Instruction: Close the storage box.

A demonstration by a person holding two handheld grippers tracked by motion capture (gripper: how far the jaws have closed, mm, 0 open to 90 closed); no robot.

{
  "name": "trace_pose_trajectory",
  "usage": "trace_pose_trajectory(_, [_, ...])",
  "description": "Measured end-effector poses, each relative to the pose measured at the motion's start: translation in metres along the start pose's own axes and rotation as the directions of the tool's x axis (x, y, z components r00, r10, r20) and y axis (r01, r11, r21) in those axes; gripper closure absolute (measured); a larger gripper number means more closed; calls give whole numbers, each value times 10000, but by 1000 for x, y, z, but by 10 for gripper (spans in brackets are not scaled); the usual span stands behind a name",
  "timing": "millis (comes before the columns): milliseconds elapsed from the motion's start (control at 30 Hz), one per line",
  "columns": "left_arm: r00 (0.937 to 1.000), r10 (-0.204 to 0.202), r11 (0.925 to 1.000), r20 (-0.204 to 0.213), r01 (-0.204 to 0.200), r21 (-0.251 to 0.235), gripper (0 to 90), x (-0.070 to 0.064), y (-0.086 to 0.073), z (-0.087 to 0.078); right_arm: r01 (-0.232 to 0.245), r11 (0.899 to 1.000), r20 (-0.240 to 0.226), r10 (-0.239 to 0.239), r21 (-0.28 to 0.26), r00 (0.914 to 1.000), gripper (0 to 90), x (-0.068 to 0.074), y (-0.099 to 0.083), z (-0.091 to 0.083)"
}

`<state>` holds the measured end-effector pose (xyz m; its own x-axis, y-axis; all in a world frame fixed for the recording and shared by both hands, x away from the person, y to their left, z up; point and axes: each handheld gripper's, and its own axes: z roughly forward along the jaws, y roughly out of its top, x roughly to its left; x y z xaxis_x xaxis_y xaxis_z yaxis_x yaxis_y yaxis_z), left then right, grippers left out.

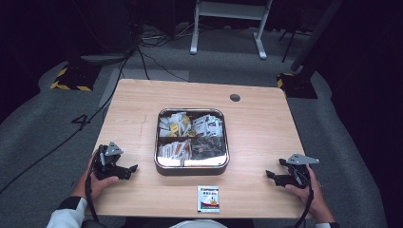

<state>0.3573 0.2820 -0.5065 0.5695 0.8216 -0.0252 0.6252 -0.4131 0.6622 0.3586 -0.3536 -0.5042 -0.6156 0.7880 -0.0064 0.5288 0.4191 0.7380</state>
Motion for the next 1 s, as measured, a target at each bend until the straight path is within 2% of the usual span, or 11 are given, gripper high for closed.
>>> trace_pose_trajectory(1000, [10000, 40, 10000, 32, -40, -11, 1, 1, 1, 1, -53, 10000, 79, 53, 6, 10000, 173, -1, 2, 2])
